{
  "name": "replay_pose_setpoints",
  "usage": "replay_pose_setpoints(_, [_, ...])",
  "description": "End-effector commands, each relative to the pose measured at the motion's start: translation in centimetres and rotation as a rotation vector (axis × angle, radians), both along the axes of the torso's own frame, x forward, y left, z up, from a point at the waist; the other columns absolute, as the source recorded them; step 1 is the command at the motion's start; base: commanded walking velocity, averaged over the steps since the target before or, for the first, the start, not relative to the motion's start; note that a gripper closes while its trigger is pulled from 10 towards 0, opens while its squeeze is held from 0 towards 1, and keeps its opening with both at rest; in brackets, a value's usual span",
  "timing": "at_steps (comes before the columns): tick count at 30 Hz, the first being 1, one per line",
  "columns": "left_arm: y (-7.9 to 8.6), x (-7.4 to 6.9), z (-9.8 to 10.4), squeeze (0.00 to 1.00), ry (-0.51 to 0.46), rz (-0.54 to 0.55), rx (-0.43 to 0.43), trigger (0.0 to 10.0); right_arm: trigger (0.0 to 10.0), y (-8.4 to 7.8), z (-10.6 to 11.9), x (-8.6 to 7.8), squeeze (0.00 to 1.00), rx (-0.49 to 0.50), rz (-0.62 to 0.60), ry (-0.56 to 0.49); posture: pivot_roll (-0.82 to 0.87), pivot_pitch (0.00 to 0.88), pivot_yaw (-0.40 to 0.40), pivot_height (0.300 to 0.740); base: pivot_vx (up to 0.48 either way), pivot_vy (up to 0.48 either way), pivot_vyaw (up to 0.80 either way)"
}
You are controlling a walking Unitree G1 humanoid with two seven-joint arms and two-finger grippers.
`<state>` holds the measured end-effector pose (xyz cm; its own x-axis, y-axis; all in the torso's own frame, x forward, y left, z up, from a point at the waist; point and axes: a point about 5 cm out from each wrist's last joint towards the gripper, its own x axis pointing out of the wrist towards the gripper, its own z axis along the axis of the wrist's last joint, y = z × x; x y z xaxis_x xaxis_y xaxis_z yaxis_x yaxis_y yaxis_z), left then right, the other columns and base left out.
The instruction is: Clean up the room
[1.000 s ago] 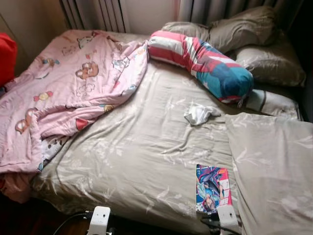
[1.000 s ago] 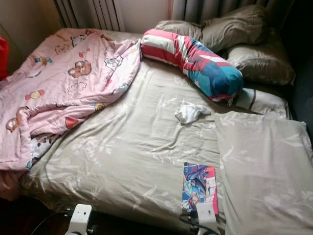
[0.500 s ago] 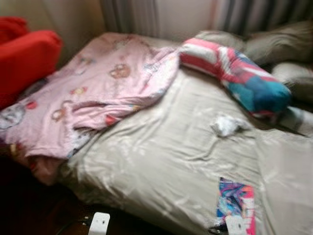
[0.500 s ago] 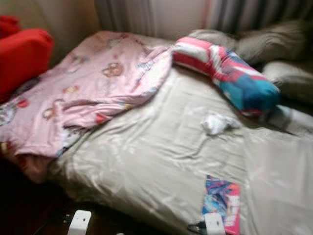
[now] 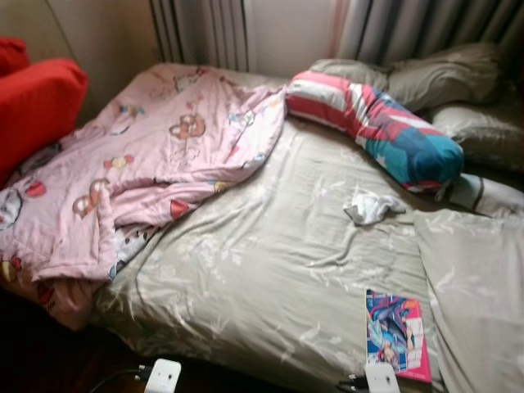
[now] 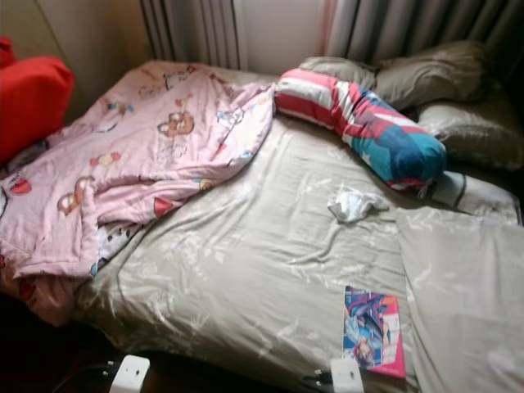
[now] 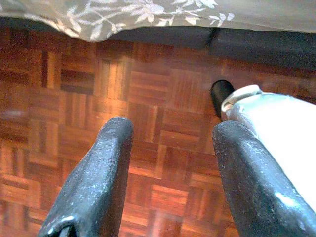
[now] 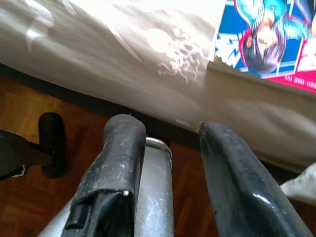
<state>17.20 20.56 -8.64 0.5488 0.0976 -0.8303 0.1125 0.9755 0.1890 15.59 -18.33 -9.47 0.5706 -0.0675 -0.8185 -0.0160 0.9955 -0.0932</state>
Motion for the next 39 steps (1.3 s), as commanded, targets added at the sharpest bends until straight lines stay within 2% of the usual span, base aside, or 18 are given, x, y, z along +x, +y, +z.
replay_pose_setpoints(1, [-0.28,-0.61,-0.34,0.00,0.032,-0.016,0.000,10.0,10.0,-0.77,-0.15,-0.64,0.00,-0.019,-0.007,0.015,-0.05,0.128,0.035,0.740,0.000,0.390,0.00])
replay_pose_setpoints(17, [-0.30,-0.78,-0.43,0.00,0.040,-0.017,0.001,10.0,10.0,-0.68,-0.15,-0.62,0.00,-0.024,-0.009,0.013,-0.05,0.136,0.040,0.740,0.000,0.464,0.00])
replay_pose_setpoints(39, [-0.30,-0.30,-0.23,0.00,0.028,-0.014,0.000,10.0,10.0,-0.66,-0.09,-0.42,0.00,-0.028,-0.011,0.011,-0.05,0.158,0.040,0.740,0.000,0.473,0.00])
